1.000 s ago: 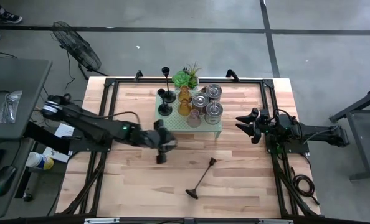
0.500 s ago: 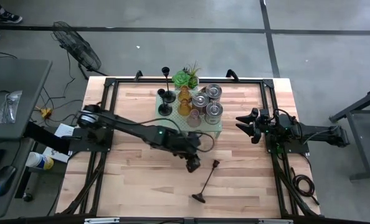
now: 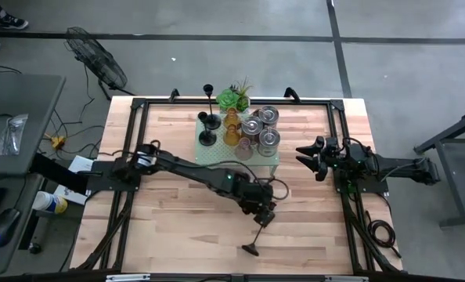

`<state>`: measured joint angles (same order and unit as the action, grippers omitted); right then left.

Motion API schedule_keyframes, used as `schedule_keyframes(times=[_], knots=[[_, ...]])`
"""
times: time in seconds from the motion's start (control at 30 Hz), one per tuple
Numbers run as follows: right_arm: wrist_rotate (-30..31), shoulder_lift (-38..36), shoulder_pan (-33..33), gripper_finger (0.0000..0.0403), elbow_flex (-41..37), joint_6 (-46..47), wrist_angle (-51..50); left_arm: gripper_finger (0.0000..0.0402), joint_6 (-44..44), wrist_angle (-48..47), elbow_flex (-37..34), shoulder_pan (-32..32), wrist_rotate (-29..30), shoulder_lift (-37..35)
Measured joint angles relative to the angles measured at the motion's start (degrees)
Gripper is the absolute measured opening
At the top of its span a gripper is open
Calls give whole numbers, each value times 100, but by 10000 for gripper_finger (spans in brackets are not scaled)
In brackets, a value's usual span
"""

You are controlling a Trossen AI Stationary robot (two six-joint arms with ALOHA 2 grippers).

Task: Pick & Place candle stick holders
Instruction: Put the black candle holder on the shelf

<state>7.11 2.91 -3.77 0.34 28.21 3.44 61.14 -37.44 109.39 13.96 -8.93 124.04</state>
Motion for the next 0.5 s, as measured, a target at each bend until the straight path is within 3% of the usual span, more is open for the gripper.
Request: schedule_keyframes(times=[0.13,0.5], knots=[[16,27,0,206,0,0,-14,212,35,-31,212,96,-49,182],[18,90,0,206,0,1,-25,212,61,-524,231,459,699,193]])
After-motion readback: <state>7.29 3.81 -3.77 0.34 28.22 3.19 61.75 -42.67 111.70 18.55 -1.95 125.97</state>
